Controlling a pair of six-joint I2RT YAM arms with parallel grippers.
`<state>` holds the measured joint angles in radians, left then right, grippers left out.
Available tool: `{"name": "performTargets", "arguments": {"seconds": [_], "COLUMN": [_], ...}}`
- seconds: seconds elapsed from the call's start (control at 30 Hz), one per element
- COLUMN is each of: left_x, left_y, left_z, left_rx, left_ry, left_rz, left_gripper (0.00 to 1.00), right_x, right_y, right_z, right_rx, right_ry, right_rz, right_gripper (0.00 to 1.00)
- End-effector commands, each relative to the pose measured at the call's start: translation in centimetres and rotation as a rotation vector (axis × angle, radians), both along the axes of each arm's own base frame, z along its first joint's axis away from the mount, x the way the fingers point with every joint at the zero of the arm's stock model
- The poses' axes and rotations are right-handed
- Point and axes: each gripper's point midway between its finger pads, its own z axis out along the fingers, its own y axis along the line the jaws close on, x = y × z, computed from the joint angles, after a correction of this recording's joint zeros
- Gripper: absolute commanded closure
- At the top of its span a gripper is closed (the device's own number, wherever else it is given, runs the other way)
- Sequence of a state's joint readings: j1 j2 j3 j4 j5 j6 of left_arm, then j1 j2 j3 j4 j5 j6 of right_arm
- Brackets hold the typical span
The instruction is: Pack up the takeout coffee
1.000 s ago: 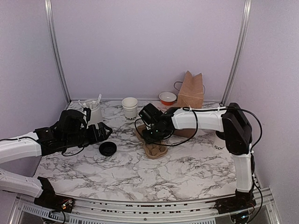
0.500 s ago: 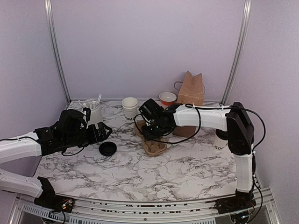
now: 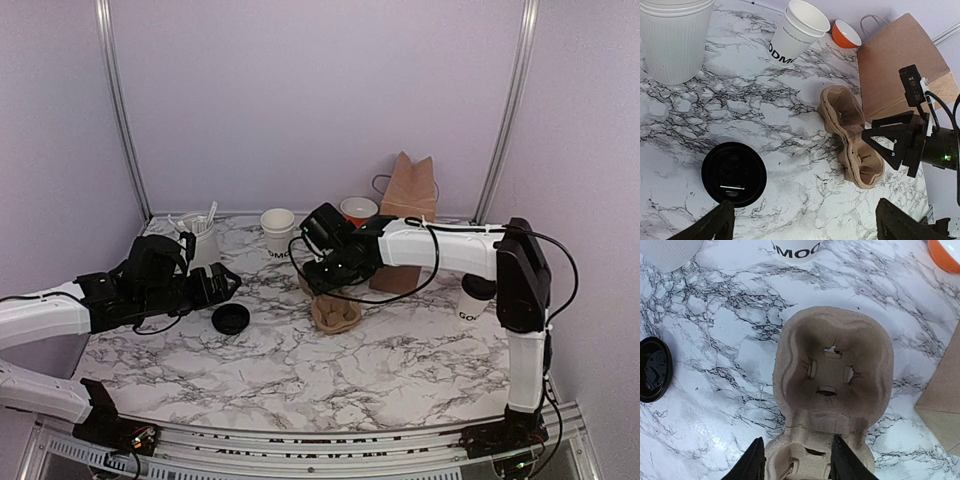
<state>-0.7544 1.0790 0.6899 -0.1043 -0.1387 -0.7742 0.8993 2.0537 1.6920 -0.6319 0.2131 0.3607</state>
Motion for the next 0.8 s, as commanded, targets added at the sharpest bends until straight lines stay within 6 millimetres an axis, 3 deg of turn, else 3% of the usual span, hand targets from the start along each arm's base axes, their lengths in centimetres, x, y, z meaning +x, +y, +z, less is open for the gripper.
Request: {"name": "performTargets", "arguments": {"seconds": [0.0,0.17,0.3,0.53,0.67,0.77], "left_x": [0.0,0.0,-0.1,-0.1,0.1,0.2], "left_y": [0.0,0.0,0.0,-0.1,-0.5,-0.7], "left_z": [-0.4,-0.4,-0.5,-0.7,-0.7,-0.7], "left_rx": [0.009,0.007,0.005,0.004,-0.009,-0.010], "left_ry": [0.006,0.007,0.010,0.015,0.016,0.018], "left_rz": [-0.007,-0.008,-0.009,-0.010,-0.015,-0.018], "left_gripper": [0.01,0.01,0.01,0.01,0.01,0.01], "right_x": [-0.9,-3.3,-5.6,-8.3,-9.3,-9.7], "right_y": [1.0,1.4,0.7,-2.1,-1.9,-1.4], "right_z": [2.5,0.8,0.2,0.2,-0.7,-1.5], "right_rx": [0.049,-0.003,-0.053,-0.129,-0.170,-0.208], "right_ry": [-0.014,0.024,0.028,0.001,-0.001,-0.005], "right_rz": [0.040,0.080,0.101,0.151,0.230,0.282], "right_gripper": [0.57,0.59,0.58,0.47,0.38,0.38]}}
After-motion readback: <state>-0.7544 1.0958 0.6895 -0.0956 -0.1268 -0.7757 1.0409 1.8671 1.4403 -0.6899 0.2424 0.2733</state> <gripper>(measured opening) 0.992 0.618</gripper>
